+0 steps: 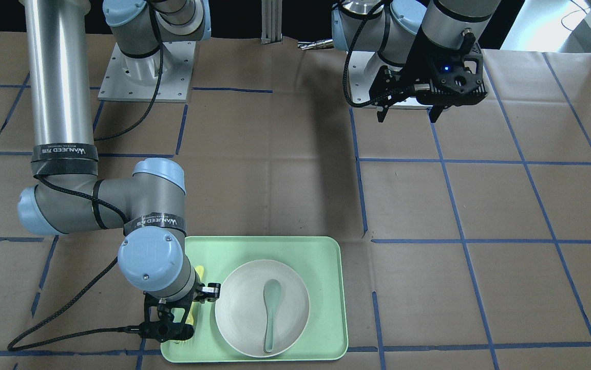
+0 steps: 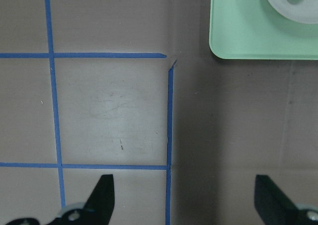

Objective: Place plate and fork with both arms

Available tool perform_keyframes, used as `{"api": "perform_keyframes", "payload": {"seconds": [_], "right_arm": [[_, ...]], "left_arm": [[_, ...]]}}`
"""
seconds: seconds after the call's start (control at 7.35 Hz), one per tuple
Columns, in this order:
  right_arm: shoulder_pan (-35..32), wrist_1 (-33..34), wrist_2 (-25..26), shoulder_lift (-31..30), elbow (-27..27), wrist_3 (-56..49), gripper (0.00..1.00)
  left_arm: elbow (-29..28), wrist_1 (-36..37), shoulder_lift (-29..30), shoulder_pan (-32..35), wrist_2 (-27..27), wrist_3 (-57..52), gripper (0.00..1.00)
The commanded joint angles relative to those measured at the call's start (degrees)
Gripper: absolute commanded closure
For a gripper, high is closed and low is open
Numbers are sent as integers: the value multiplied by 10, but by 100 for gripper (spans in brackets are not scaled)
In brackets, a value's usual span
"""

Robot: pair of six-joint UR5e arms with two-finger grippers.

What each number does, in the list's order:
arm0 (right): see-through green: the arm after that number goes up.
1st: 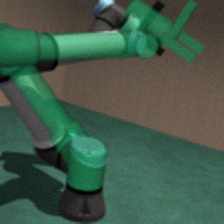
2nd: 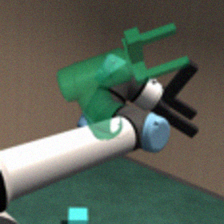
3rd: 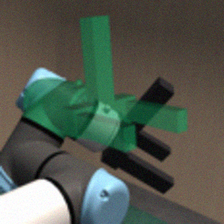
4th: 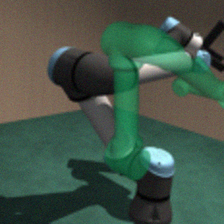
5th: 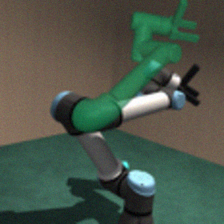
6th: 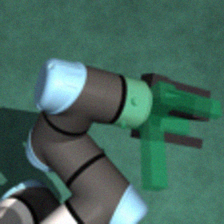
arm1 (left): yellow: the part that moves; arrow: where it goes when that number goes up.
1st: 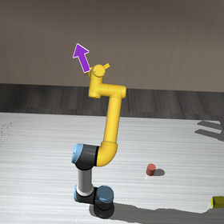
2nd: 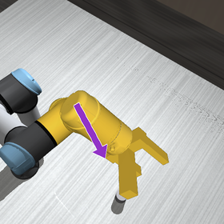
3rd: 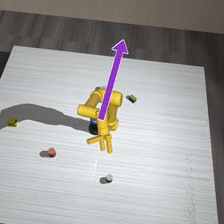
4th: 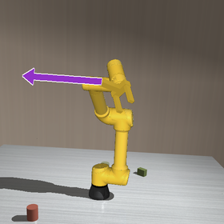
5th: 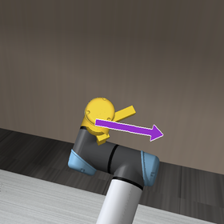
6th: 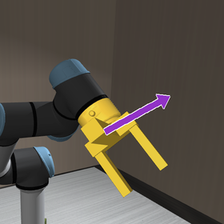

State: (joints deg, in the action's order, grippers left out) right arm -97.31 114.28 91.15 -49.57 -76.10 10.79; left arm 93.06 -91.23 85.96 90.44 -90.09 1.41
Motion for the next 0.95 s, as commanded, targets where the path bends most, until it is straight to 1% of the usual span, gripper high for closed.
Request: {"api": "perform_keyframes", "payload": {"seconds": [0.0,0.14,0.41,0.54,0.82], "right_arm": [[4,-16,0,-31,-5,-2,0],[7,-47,0,-59,-6,-24,0],[23,-122,3,-136,-17,-77,0],[41,-136,0,-180,-43,-110,0],[61,-139,-3,-290,-133,-117,0]], "left_arm": [[0,0,0,0,0,0,0],[0,0,0,0,0,0,0],[0,0,0,0,0,0,0],[2,0,0,0,0,0,0],[2,0,0,0,0,1,0]]}}
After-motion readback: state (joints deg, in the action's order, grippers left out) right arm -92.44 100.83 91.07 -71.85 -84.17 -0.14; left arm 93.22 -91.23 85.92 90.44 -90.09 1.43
